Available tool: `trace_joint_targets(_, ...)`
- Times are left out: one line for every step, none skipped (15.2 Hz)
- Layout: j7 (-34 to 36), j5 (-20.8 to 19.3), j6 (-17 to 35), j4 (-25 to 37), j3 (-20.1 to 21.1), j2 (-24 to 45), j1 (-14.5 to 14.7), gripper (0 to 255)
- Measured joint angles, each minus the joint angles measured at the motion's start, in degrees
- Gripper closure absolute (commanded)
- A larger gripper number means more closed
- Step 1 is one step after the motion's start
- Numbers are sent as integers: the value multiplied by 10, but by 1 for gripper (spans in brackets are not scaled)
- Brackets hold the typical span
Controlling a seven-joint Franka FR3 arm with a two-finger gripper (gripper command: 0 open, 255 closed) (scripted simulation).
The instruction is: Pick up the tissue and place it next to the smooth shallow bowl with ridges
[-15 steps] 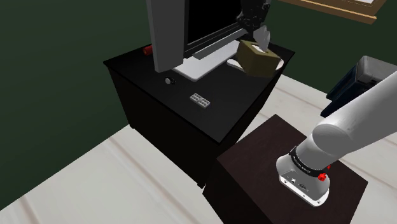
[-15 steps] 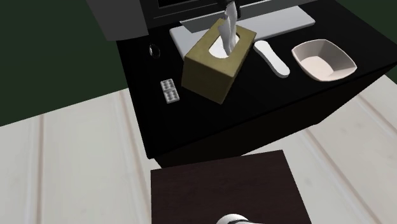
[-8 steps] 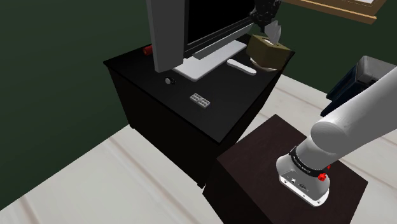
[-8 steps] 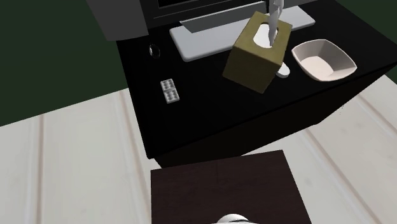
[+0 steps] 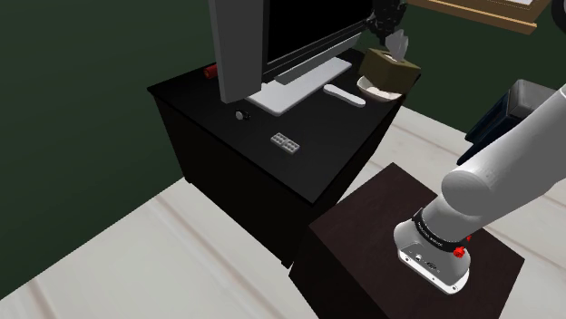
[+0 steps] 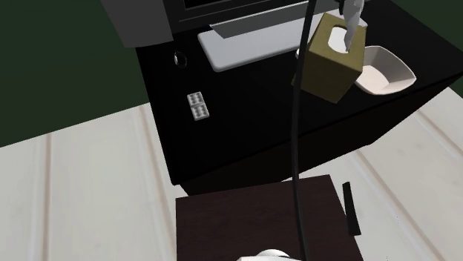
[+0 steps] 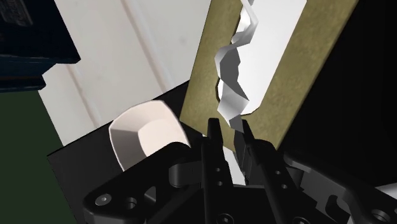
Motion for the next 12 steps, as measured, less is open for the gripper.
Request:
trace_joint_targets(3,0,8,-9,0,-1,0,255)
trace_joint_targets(4,0,17,-17,-1,1,-1,255)
trace_joint_targets(6,0,23,-24,-1,0,-1,255)
trace_joint_targets(10,1,31,-36,-1,-3,-1,255)
trace_joint_targets(11,1,38,-43,-1,-4,-1,255)
trace_joint_targets(14,1,46,-52,-1,-3,-1,255)
trace_joint_targets(15,1,53,-60,-2,-5,-2,255)
trace_joint_targets(18,1,60,-67,-2,-4,-1,255)
trace_joint_targets(20,1,67,-74,-2,-4,-2,255)
trace_joint_targets(22,0,73,-77,-2,-2,-2,255)
trace_joint_targets(24,0,80,-87,-3,-3,-2,255)
trace_joint_targets(26,0,89,-93,-3,-1,-3,255)
